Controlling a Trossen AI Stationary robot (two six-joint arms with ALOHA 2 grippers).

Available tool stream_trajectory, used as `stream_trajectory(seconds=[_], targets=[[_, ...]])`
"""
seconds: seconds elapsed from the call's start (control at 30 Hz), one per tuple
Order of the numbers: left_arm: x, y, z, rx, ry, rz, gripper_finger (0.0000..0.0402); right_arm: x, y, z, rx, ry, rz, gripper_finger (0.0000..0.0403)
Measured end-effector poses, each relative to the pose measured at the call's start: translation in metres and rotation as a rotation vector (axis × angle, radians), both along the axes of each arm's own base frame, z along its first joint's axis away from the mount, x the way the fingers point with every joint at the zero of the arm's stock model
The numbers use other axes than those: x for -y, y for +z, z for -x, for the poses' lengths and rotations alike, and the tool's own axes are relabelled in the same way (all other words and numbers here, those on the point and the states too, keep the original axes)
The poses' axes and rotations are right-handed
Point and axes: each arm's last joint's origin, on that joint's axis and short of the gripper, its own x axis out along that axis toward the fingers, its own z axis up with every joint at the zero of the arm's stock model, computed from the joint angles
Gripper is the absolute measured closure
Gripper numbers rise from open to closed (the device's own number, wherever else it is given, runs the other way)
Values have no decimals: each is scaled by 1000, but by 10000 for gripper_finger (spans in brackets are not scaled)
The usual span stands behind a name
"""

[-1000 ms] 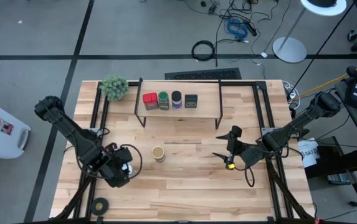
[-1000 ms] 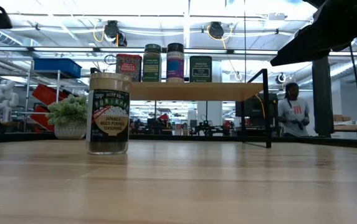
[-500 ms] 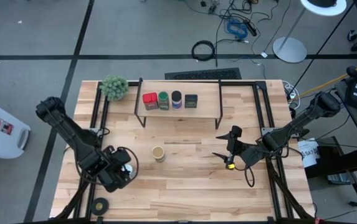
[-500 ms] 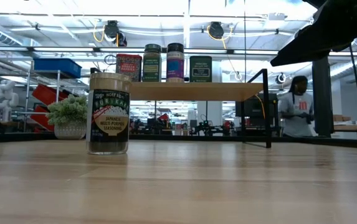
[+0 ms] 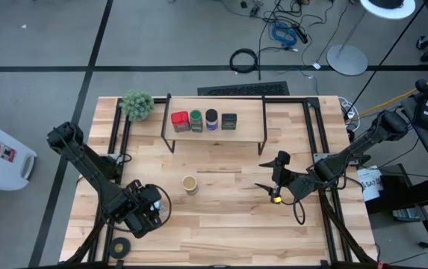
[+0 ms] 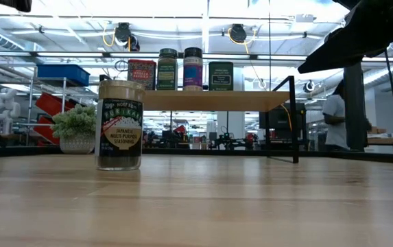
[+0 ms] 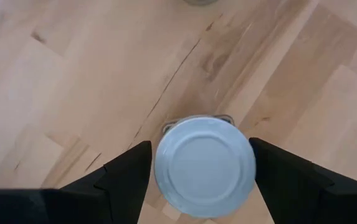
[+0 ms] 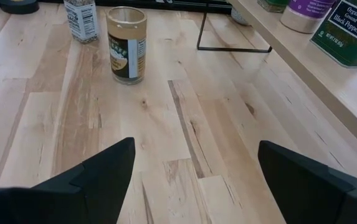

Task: Shelf spices
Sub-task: Put the white seasoning bottle on the shelf aligned with the other black seasoning can

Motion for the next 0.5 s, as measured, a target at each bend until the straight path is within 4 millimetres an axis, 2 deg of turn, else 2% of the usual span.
stream_trajectory(seconds=[0.37,0.5], targets=[[1,-7,-1,-37,-29,-44,128,0,0,0,4,-5,-1,76],[1,-7,-1,-38,-36,-45,152,0,0,0,3,-5,-1,76]])
